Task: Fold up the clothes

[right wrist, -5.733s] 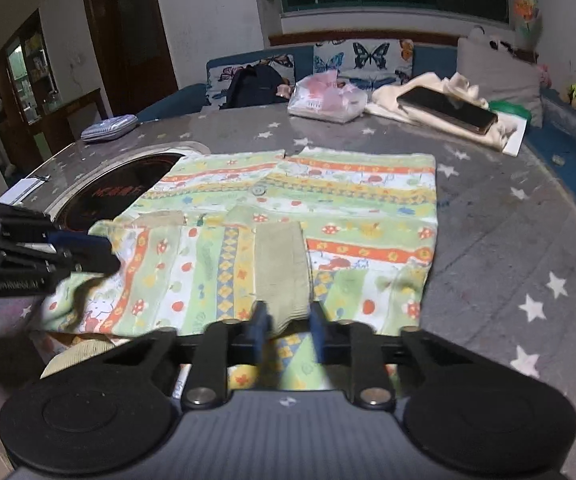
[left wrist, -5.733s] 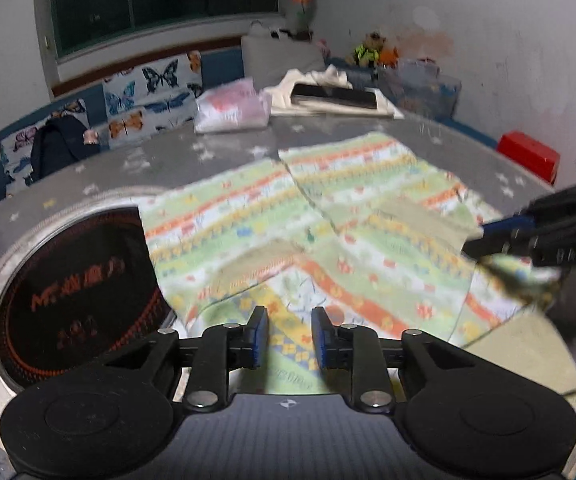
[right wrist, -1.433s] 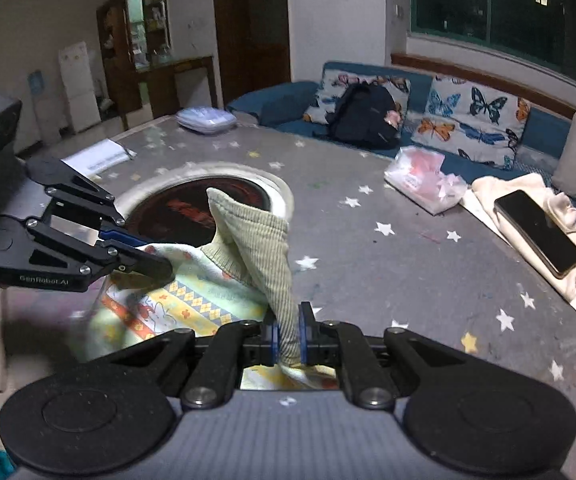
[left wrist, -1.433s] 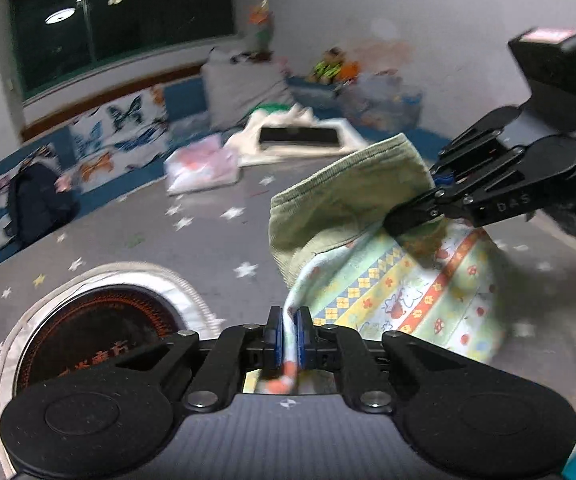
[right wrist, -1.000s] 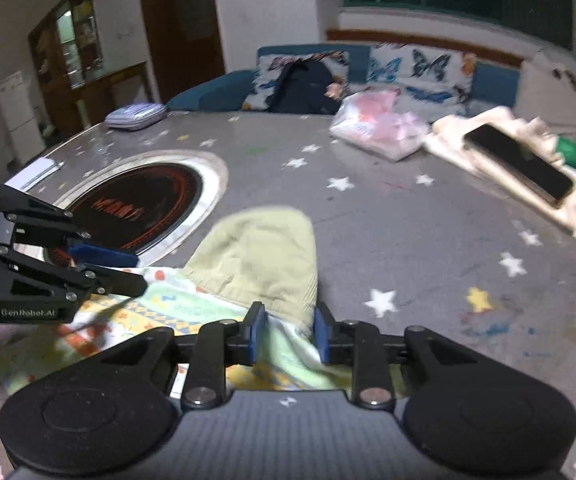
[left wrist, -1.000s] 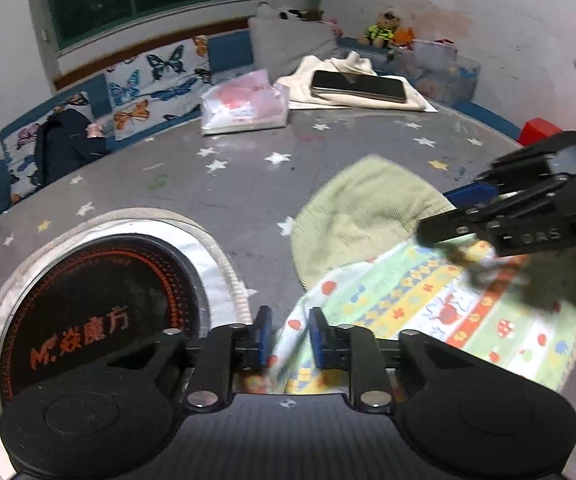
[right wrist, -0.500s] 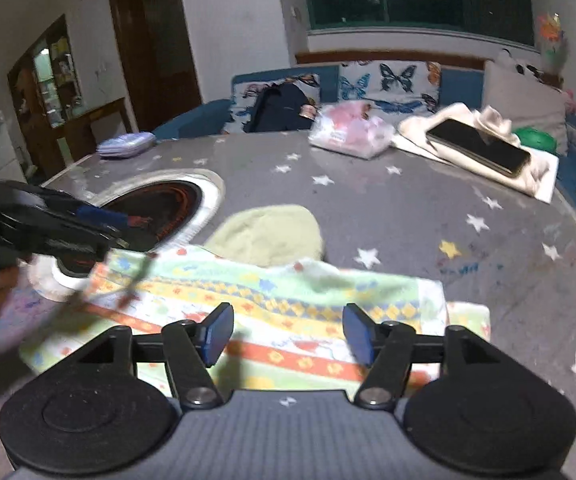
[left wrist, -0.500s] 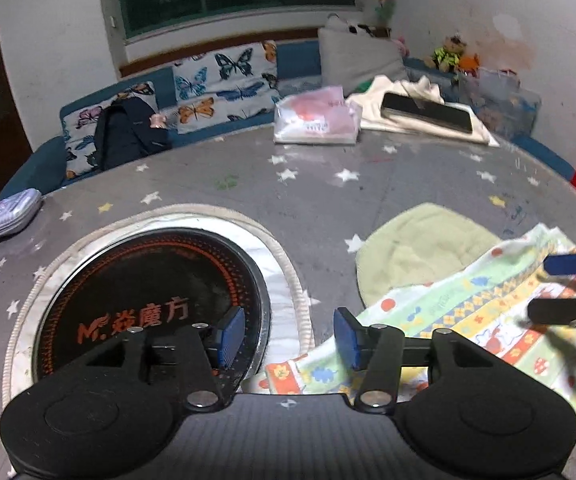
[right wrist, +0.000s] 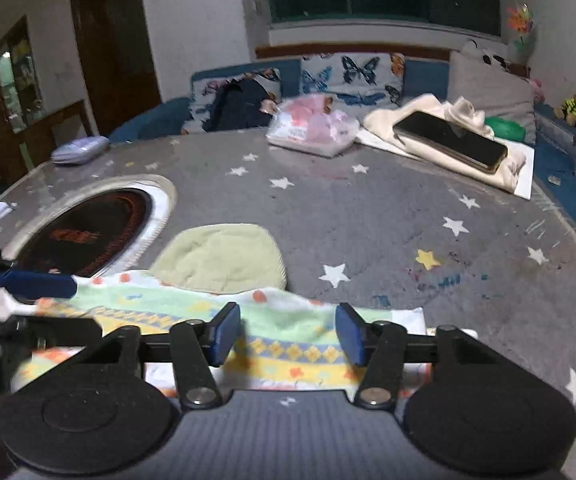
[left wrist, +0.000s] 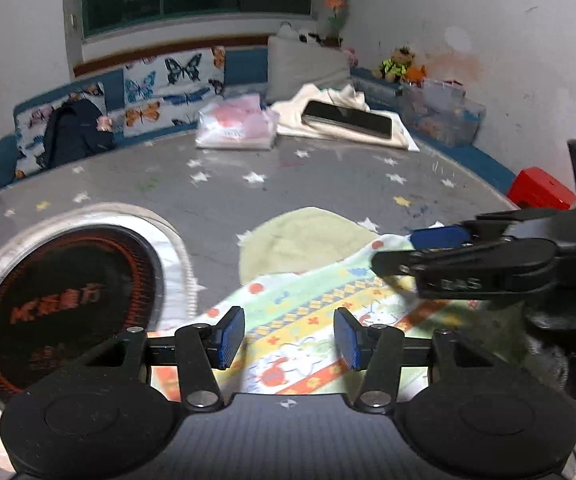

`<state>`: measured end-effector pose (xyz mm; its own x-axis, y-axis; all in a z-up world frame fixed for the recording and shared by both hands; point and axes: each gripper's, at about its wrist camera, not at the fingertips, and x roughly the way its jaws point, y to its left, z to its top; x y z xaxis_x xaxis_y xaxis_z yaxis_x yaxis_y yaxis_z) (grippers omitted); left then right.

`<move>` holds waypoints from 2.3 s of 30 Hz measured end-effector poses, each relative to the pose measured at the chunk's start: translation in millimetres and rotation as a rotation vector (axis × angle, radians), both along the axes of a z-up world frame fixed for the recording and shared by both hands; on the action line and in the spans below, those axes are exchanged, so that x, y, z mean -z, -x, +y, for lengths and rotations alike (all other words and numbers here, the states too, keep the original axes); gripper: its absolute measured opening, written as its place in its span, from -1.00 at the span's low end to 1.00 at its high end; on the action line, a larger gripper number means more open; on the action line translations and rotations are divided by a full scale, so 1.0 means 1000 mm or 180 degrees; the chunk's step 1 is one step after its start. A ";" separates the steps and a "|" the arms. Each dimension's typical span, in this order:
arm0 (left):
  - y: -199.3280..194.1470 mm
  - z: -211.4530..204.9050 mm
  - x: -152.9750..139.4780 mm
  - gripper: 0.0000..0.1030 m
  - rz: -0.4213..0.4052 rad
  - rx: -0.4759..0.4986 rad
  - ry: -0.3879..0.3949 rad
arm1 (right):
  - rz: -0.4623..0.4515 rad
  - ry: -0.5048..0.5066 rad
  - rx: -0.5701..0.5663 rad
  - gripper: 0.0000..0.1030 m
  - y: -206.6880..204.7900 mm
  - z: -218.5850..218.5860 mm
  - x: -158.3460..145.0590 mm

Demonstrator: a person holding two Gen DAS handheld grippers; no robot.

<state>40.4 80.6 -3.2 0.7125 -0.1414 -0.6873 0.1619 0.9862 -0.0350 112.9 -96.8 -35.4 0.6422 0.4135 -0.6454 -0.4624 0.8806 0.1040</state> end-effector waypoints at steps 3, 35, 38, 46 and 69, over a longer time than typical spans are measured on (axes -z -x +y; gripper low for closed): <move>-0.016 0.003 0.012 0.03 0.0110 -0.0110 -0.0004 | -0.0005 0.0051 0.0049 -0.04 -0.009 0.002 0.002; 0.059 -0.006 0.018 0.30 -0.0015 -0.0019 -0.0144 | -0.0306 -0.0036 -0.0021 1.00 0.086 -0.006 -0.001; 0.064 0.000 0.018 0.34 -0.0026 -0.0044 -0.0116 | -0.0293 0.0112 -0.0058 1.00 0.093 -0.010 0.008; 0.073 0.014 0.017 0.50 0.0005 -0.0170 -0.0044 | -0.0285 0.0207 -0.0104 1.00 0.112 -0.033 0.007; 0.064 0.056 0.021 0.56 0.0296 -0.0838 0.0267 | -0.0340 0.0222 -0.0424 1.00 0.110 0.004 -0.009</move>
<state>-24.1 136.3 -24.4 0.6668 -0.0191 -0.7450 -0.1069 0.9869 -0.1210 2.7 -92.7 -26.3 0.6512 0.4560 -0.6067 -0.5806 0.8141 -0.0112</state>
